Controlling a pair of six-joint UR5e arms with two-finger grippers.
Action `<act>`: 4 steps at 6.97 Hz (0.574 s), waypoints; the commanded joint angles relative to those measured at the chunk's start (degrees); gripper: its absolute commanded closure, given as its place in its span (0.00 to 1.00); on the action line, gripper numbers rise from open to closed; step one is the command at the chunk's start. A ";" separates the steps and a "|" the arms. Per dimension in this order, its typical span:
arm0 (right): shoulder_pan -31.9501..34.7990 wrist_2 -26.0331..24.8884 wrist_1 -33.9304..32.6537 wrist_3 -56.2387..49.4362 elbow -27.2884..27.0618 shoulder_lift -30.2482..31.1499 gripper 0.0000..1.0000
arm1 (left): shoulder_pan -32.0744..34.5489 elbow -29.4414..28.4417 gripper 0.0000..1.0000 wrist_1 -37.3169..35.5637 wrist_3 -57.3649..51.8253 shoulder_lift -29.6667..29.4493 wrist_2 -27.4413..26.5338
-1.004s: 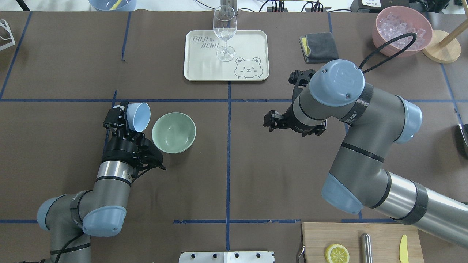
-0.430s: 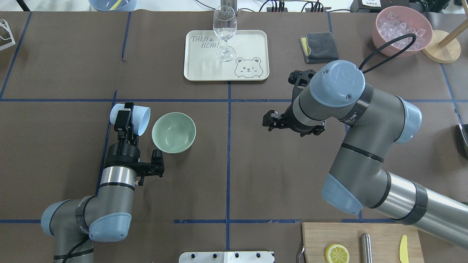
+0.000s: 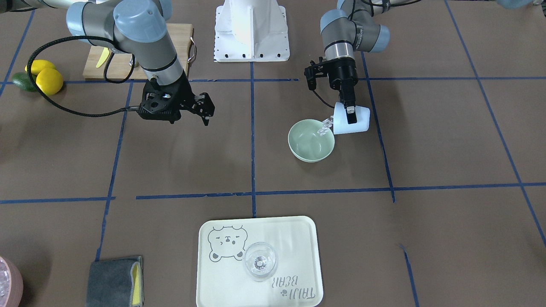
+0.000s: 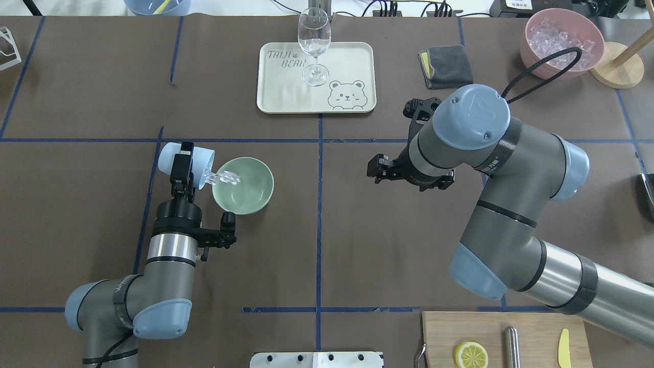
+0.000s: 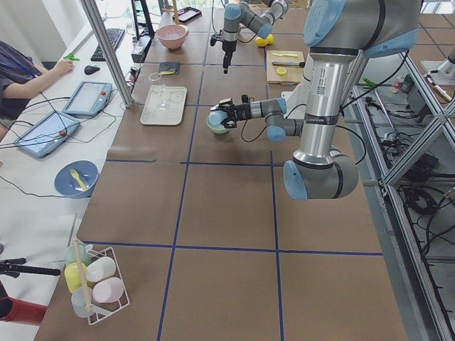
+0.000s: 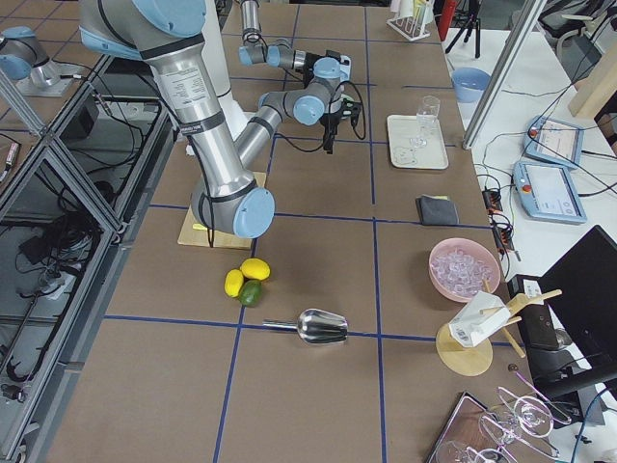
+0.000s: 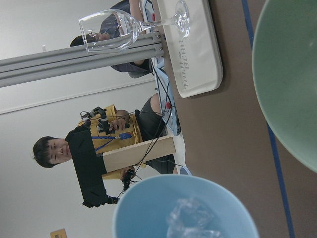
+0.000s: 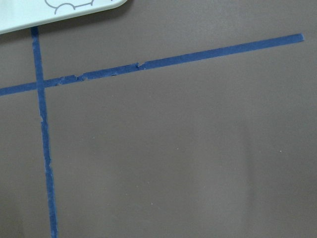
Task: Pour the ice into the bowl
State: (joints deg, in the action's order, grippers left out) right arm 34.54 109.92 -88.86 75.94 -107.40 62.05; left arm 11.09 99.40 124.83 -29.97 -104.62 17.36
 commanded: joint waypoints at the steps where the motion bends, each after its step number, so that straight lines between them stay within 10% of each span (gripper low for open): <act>1: 0.00 -0.06 0.00 0.17 0.00 -0.09 0.00 | -0.11 -0.09 1.00 -0.02 -5.33 -0.40 -1.96; 4: 0.09 -0.06 0.09 0.08 0.00 -0.09 0.00 | -0.11 -0.09 1.00 -0.02 -5.45 -1.20 -1.98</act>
State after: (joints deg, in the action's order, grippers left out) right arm 34.62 109.87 -88.80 76.05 -107.40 61.97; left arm 10.99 99.32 124.81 -35.28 -105.60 15.40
